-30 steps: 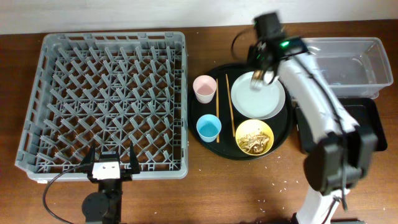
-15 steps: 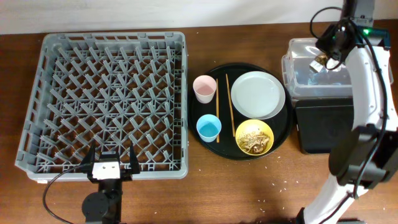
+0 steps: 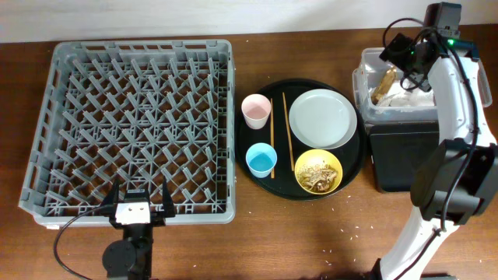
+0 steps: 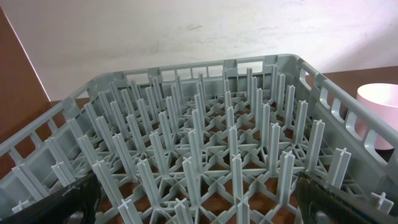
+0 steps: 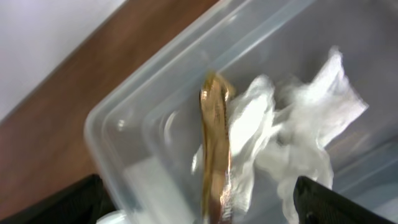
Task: Sort waste into correct bins and load items into the dishwasher rack
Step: 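Carry the paper waste with the right gripper into the clear bin and release, then grasp the rim of the yellow bowl with the right gripper, then tip the yellow bowl over the black tray to dump the scraps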
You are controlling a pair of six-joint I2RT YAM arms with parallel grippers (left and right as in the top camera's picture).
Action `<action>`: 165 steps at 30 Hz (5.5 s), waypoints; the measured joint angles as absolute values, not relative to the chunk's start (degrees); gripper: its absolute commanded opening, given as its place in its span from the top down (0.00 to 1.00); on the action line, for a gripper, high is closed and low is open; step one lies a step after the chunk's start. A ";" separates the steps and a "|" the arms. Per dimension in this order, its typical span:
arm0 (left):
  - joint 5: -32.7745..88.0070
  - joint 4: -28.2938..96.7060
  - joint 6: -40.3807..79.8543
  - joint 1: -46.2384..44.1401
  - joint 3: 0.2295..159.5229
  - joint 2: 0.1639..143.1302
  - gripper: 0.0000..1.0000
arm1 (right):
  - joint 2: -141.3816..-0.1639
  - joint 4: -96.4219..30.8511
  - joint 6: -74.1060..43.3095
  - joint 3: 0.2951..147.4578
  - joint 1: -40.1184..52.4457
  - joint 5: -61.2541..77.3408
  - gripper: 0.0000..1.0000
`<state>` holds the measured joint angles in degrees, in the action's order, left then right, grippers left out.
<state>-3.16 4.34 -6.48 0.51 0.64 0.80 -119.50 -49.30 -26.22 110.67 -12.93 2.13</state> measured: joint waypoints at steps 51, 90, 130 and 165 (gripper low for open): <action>-3.16 4.36 -6.46 0.51 0.64 0.80 0.00 | -106.48 -49.71 -34.92 72.84 24.16 -1.17 0.82; -3.16 4.36 -6.48 0.51 0.64 0.80 0.00 | -103.44 -72.18 -3.05 96.23 -5.63 24.32 0.96; -3.16 4.36 -6.46 0.51 0.64 0.80 0.01 | -103.44 -48.07 11.51 67.90 -54.24 74.94 0.96; -3.16 4.36 -6.48 0.51 0.64 0.80 0.01 | -110.10 -37.71 -11.09 67.61 -54.98 86.98 0.96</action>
<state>-3.16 4.36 -6.48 0.51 0.64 0.80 -110.10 -37.71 -11.09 67.61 -54.98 86.98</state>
